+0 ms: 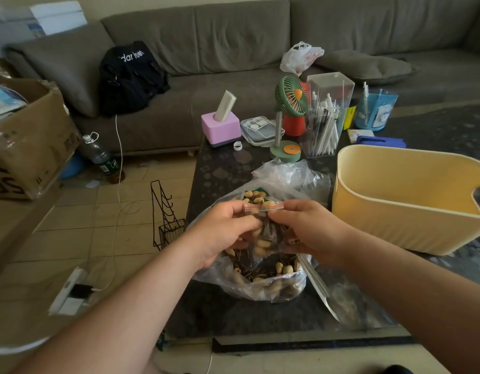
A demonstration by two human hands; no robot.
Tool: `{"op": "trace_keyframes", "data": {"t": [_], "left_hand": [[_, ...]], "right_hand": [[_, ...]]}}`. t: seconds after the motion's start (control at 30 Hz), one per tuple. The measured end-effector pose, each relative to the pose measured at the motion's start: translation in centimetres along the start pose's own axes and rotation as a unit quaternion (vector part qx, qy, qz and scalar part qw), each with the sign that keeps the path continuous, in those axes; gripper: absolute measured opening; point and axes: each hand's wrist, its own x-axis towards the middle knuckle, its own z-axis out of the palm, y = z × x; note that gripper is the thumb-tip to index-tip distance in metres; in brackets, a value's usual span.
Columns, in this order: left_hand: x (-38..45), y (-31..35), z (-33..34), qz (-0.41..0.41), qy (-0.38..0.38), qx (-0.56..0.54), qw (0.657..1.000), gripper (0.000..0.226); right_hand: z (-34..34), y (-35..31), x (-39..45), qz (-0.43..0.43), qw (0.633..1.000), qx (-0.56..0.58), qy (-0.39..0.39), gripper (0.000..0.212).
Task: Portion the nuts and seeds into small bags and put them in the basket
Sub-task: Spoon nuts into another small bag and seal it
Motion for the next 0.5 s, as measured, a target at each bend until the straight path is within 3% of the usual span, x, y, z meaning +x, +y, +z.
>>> {"op": "trace_keyframes", "data": {"t": [0.27, 0.5], "left_hand": [[0.2, -0.41, 0.14, -0.048, -0.033, -0.107, 0.993, 0.022], [0.27, -0.34, 0.08, -0.069, -0.024, -0.126, 0.989, 0.025]], "right_hand": [[0.69, 0.49, -0.02, -0.009, 1.0, -0.011, 0.012, 0.014], [0.54, 0.89, 0.18, -0.007, 1.0, -0.018, -0.003, 0.012]]}}
